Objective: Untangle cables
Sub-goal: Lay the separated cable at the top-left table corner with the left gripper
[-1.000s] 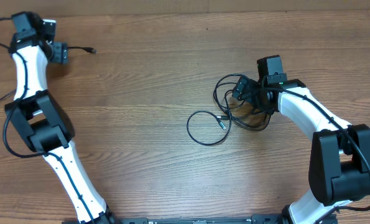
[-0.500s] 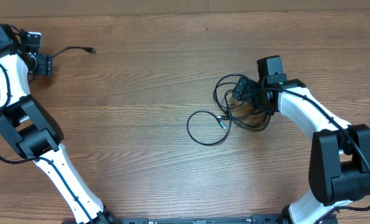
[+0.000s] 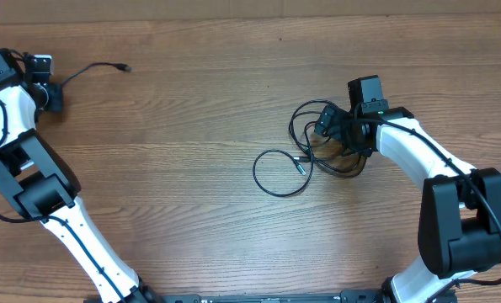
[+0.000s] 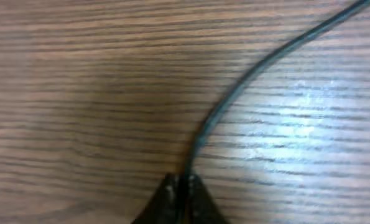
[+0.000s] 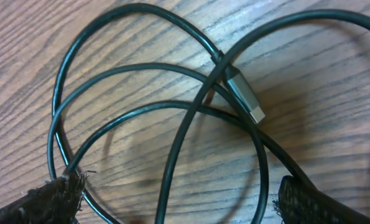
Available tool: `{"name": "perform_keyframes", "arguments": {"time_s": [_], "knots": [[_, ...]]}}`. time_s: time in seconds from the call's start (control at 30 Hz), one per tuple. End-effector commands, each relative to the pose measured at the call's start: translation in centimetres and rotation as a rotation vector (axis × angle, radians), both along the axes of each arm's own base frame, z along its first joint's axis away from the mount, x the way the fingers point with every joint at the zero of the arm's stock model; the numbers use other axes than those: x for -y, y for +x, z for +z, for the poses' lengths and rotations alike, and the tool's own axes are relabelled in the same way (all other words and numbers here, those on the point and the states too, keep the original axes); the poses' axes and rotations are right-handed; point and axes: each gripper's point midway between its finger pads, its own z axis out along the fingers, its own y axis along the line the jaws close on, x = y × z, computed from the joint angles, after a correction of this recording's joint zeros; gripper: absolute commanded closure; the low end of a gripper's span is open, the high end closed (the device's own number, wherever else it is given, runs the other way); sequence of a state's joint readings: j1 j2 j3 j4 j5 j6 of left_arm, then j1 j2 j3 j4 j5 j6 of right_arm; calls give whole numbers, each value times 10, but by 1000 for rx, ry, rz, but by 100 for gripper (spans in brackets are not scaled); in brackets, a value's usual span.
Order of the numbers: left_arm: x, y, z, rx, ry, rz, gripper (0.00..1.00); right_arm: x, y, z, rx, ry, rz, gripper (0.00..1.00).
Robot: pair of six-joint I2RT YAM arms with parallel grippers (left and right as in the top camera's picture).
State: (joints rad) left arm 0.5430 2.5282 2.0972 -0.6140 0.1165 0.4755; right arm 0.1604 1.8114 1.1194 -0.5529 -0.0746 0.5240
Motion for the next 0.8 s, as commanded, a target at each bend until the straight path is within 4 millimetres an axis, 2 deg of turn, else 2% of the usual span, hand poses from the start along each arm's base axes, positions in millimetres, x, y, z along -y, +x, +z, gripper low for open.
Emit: {"name": "perform_keyframes", "arguments": {"time_s": [0.0, 0.13, 0.2, 0.3, 0.33, 0.4, 0.47, 0.5, 0.6, 0.7, 0.77], "knots": [[-10, -23, -35, -75, -51, 207, 96, 0, -4, -6, -21, -3, -2, 1], [-40, -24, -14, -30, -3, 413, 96, 1, -10, -8, -43, -7, -2, 1], [-45, -20, 1, -10, 6, 423, 96, 1, -11, -9, -50, -8, -2, 2], [-43, -1, 33, 68, -31, 385, 96, 1, -12, -9, -55, -8, -2, 2], [-36, 11, 46, 112, -76, 346, 96, 1, -13, -9, -57, -8, -2, 2], [-1, 46, 88, 268, -251, 176, 96, -1, -13, -9, -57, 3, 2, 2], [39, 72, 133, 432, -422, -34, 96, -3, -12, -8, -55, 16, 6, 1], [63, 82, 164, 535, -519, -166, 96, -3, -12, -8, -55, 16, 7, 0], [107, 99, 229, 719, -709, -359, 96, -3, -12, -8, -52, 16, 7, 0], [146, 114, 287, 863, -802, -463, 96, -3, -11, -8, -52, 16, 7, 0], [163, 116, 311, 939, -794, -528, 96, -3, -12, -8, -53, 16, 7, 0]]}}
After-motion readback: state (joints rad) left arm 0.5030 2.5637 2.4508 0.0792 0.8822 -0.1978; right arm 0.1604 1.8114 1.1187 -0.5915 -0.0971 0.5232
